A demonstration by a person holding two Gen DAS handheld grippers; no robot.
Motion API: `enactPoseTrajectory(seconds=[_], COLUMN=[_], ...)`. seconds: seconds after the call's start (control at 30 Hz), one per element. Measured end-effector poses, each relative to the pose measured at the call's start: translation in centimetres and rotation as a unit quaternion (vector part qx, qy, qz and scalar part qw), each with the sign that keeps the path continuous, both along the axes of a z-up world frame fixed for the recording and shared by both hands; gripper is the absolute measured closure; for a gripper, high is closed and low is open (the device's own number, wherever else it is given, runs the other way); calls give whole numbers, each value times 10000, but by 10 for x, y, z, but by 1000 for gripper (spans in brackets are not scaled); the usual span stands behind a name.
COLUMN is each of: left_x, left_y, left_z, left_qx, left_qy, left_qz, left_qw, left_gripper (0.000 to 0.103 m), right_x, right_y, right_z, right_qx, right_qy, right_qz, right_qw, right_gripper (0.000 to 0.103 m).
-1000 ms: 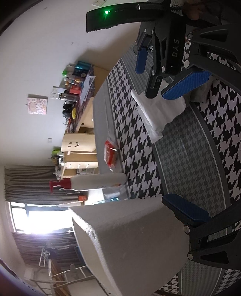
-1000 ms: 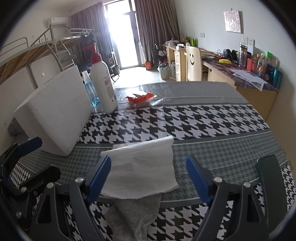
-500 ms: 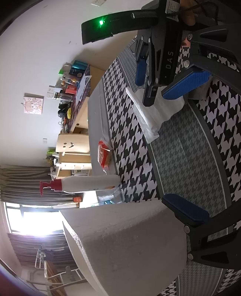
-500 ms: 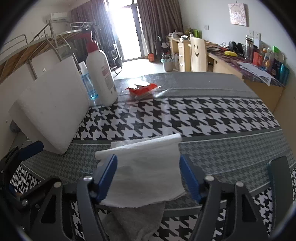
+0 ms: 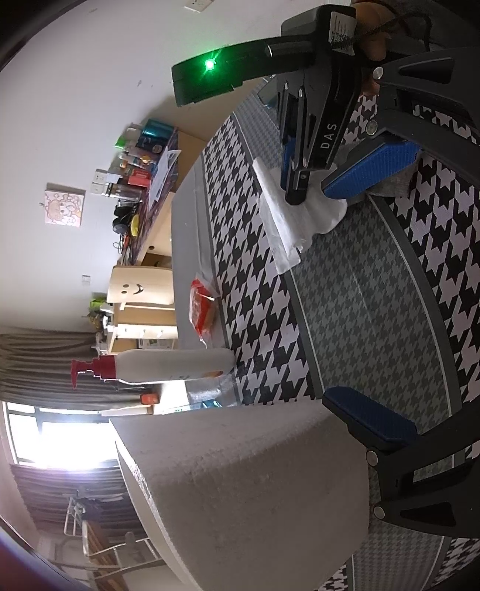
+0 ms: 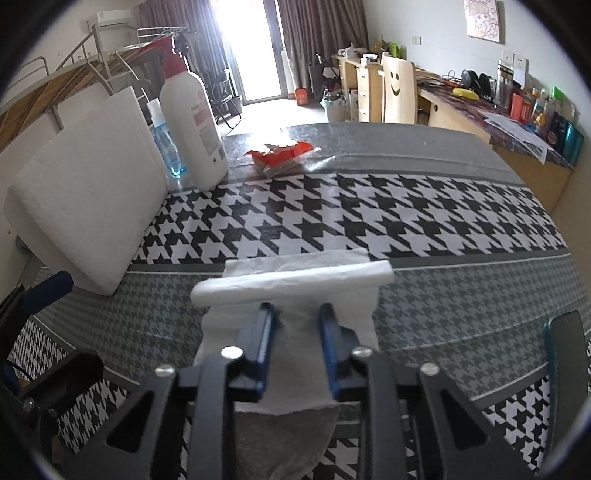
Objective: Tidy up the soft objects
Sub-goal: 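Lift the white tissue with the right tool, grey sock hanging beneath, then grasp the grey sock with the left tool while the right tool holds the tissue up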
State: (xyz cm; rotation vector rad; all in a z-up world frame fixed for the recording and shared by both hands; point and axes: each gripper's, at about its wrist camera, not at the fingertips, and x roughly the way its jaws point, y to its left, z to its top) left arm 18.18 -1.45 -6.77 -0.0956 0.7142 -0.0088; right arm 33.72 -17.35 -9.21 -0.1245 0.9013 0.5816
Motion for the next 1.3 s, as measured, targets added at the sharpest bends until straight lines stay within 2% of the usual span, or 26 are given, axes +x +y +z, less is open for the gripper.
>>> enactPoseTrajectory(seconds=[0.2, 0.53, 0.87, 1.1, 1.13, 1.27, 1.3], left_x=[0, -5, -5, 4, 6, 12, 14], left_y=[-4, -23, -61, -84, -86, -94, -96], left_z=[0, 4, -2, -16, -18, -24, -27], left_qx=[30, 125, -5, -156, -157, -168, -174], left_qy=[5, -58, 64, 379, 431, 525, 573], left_qz=[-73, -322, -1166, -1645, -1668, -1802, -1832], left_qw=[10000, 9994, 9932, 9855, 9849, 9821, 9812], left_gripper=[1, 1, 2, 23, 28, 36, 42], right_x=[0, -13, -31, -34, -34, -37, -37], right_y=[-3, -28, -49, -53, -54, -57, -58], right_z=[0, 35, 53, 53, 54, 54, 54], right_qx=[104, 484, 705, 795, 812, 856, 869], right_qy=[43, -370, -539, -516, -523, -547, -544], right_qz=[-14, -147, -280, -312, -312, -310, -316], right_qw=[9999, 9980, 9957, 9950, 9948, 9943, 9942], right_gripper=[94, 94, 94, 94, 94, 94, 94])
